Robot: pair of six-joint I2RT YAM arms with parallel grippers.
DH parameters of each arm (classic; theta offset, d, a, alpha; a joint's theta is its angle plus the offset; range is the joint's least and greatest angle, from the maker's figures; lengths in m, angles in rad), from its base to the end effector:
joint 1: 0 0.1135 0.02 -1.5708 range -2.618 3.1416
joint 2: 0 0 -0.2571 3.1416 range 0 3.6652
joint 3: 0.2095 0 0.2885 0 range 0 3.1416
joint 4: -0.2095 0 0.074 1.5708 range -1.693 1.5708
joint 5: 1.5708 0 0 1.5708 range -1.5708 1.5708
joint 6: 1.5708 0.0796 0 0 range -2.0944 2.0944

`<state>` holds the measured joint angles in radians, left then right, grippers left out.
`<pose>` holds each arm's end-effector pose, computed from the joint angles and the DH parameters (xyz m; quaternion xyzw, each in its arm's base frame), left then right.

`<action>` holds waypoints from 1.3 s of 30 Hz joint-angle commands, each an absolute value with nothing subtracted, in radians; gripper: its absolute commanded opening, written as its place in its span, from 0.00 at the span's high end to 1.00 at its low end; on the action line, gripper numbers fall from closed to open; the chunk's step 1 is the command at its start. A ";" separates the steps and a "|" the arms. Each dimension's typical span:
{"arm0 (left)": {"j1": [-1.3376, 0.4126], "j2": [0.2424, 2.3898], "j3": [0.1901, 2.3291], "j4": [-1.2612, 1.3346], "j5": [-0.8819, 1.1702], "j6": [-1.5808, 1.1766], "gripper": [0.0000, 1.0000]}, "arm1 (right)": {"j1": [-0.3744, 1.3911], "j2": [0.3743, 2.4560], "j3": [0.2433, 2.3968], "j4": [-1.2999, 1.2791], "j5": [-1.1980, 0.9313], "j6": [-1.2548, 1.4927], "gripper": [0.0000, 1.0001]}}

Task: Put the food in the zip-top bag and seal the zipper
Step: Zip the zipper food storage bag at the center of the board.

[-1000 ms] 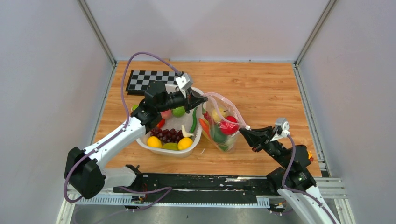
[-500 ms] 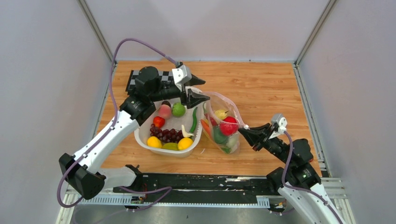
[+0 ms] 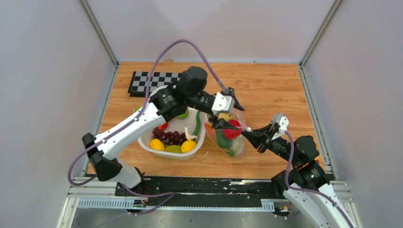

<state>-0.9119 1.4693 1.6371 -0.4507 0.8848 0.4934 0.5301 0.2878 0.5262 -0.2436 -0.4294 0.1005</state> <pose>0.1850 -0.3395 0.4408 0.6632 0.3854 -0.4476 0.4596 0.1384 0.1195 0.3107 -0.2944 0.6447 0.3573 0.6083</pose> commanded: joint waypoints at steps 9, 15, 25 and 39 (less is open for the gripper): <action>-1.057 1.561 1.666 -0.609 0.809 0.604 0.35 | 0.536 0.266 0.562 -0.202 -0.435 0.091 1.00; -1.062 1.528 1.607 -0.428 0.755 0.525 0.34 | 0.536 0.261 0.562 -0.211 -0.446 0.090 1.00; -1.062 1.590 1.682 -0.502 0.786 0.560 0.46 | 0.536 0.241 0.563 -0.229 -0.452 0.080 1.00; -1.062 1.639 1.729 -0.584 0.824 0.575 0.65 | 0.536 0.226 0.565 -0.234 -0.438 0.077 1.00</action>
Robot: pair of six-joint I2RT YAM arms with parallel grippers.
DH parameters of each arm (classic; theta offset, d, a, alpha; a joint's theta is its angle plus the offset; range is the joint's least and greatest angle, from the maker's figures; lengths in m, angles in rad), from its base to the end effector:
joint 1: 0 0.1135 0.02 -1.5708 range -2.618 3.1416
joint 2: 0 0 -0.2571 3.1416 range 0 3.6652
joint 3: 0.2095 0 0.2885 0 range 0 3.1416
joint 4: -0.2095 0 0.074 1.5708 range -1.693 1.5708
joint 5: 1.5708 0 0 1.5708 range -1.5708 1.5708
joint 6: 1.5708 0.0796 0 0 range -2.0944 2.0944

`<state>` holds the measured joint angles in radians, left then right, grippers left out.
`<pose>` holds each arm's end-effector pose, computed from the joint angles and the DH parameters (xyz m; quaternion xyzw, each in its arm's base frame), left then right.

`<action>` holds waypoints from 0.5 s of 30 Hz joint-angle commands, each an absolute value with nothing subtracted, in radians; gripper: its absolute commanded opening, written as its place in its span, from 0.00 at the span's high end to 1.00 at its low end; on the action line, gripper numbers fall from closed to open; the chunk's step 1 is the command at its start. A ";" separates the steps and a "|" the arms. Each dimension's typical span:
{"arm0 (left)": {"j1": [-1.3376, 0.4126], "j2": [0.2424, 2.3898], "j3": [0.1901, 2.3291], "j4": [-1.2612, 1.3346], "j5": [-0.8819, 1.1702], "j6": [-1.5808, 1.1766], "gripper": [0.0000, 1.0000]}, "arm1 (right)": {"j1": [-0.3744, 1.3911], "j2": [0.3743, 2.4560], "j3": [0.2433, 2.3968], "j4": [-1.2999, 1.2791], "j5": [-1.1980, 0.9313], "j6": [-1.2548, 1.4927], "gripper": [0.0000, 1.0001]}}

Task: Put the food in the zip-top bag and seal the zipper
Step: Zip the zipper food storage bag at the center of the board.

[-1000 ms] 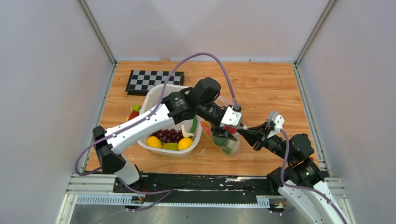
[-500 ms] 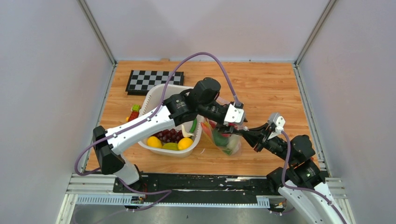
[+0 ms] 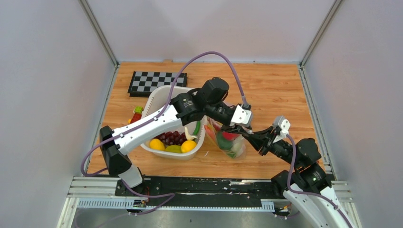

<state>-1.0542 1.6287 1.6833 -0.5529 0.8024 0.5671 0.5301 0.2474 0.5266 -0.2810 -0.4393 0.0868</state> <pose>0.1611 -0.3995 0.3837 0.7110 0.4007 -0.4392 0.3755 0.1308 0.1159 0.3116 -0.3020 0.6400 0.3563 0.6101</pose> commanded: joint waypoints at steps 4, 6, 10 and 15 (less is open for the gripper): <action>-1.066 1.651 1.740 -0.585 0.826 0.565 0.67 | 0.537 0.221 0.563 -0.236 -0.433 0.081 1.00; -1.068 1.657 1.746 -0.597 0.813 0.571 0.66 | 0.537 0.219 0.561 -0.237 -0.433 0.081 1.00; -1.074 1.662 1.747 -0.592 0.800 0.567 0.58 | 0.536 0.219 0.561 -0.240 -0.437 0.080 1.00; -1.077 1.667 1.750 -0.602 0.774 0.579 0.59 | 0.536 0.218 0.560 -0.241 -0.439 0.079 1.00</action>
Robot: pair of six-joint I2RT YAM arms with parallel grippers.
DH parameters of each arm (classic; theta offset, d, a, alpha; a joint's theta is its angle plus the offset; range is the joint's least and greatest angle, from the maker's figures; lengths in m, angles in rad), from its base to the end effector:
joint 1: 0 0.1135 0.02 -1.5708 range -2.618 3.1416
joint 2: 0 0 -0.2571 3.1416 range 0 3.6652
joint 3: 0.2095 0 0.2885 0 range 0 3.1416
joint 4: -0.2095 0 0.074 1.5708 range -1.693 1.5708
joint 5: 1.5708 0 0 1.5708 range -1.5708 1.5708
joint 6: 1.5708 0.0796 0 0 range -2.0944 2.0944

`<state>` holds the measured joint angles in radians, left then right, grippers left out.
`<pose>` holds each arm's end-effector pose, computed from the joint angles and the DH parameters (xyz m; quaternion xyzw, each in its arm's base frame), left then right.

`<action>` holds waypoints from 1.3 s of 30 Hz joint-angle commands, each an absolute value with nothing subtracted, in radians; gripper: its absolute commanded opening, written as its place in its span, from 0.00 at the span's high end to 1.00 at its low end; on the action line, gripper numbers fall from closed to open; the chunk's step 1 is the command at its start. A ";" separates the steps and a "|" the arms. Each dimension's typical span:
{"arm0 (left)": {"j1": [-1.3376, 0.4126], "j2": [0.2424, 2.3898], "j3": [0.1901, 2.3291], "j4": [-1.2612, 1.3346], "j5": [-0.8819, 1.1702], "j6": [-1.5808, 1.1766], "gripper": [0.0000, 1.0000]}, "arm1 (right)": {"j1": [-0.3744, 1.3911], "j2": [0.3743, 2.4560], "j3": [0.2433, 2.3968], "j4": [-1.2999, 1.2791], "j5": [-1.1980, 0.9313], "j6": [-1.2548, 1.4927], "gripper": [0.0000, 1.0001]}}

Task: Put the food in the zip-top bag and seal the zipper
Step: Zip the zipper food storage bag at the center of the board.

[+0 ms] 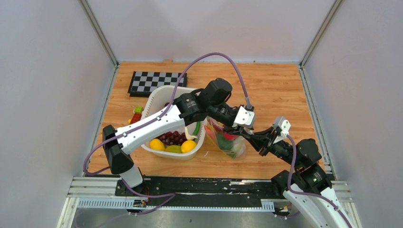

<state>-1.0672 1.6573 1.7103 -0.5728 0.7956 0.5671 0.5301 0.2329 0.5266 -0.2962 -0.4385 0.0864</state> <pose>0.1594 -0.4070 0.3801 0.7145 0.4040 -0.4391 0.3652 0.1284 0.1144 0.3116 -0.3019 0.6403 0.3559 0.6101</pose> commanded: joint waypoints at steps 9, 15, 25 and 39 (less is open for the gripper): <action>-1.077 1.642 1.771 -0.629 0.708 0.593 0.91 | 0.537 0.212 0.555 -0.242 -0.428 0.078 1.00; -1.078 1.624 1.757 -0.693 0.666 0.659 1.00 | 0.536 0.168 0.551 -0.240 -0.366 0.081 1.00; -1.073 1.585 1.766 -0.781 0.539 0.722 1.00 | 0.535 0.145 0.555 -0.277 -0.345 0.090 1.00; -0.964 1.414 1.624 -0.751 0.447 0.706 1.00 | 0.536 0.122 0.579 -0.306 -0.209 0.091 1.00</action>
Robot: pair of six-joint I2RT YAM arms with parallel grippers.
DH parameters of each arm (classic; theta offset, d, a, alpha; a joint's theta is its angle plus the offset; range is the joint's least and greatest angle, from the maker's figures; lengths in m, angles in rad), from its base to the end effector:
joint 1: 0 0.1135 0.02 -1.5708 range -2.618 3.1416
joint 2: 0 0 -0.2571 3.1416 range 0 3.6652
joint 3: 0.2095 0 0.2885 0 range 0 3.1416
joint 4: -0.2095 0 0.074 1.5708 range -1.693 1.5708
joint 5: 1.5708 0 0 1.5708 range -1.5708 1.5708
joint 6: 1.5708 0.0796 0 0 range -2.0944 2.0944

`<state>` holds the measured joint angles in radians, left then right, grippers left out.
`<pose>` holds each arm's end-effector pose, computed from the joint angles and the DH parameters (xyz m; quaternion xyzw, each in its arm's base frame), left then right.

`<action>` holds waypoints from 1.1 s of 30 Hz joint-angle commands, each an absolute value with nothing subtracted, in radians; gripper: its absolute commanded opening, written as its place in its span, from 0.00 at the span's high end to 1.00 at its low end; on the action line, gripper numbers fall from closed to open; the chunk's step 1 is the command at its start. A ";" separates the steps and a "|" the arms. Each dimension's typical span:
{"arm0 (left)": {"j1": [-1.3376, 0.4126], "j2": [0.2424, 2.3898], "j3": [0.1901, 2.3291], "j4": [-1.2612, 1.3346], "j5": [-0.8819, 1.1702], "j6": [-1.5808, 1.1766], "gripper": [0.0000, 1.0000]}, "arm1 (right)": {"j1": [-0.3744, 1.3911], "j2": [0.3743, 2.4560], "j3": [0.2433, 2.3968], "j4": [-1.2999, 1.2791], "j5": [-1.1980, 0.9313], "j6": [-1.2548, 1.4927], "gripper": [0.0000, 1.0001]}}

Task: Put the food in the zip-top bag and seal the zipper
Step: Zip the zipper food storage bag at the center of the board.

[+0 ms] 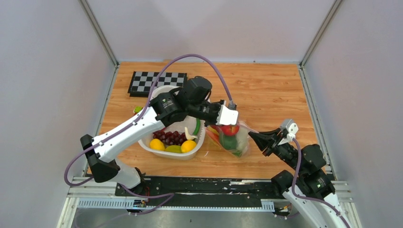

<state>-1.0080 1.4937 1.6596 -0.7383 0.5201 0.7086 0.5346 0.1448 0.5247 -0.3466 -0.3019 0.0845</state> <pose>0.1740 -0.3500 0.3981 0.7225 0.4615 -0.2922 0.4238 0.1216 0.0995 0.3160 -0.2587 0.6459 0.3161 0.6450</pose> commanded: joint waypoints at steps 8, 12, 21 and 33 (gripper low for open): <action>-0.953 1.354 1.517 -0.638 0.472 0.634 1.00 | 0.536 0.188 0.653 -0.316 -0.346 0.085 0.92; -0.953 1.367 1.528 -0.575 0.551 0.591 1.00 | 0.537 0.342 0.757 -0.388 -0.419 0.042 0.40; -0.954 1.399 1.571 -0.561 0.616 0.556 1.00 | 0.536 0.598 0.946 -0.497 -0.498 -0.128 0.08; -0.954 1.390 1.551 -0.541 0.625 0.533 1.00 | 0.536 0.700 0.956 -0.456 -0.543 -0.198 0.52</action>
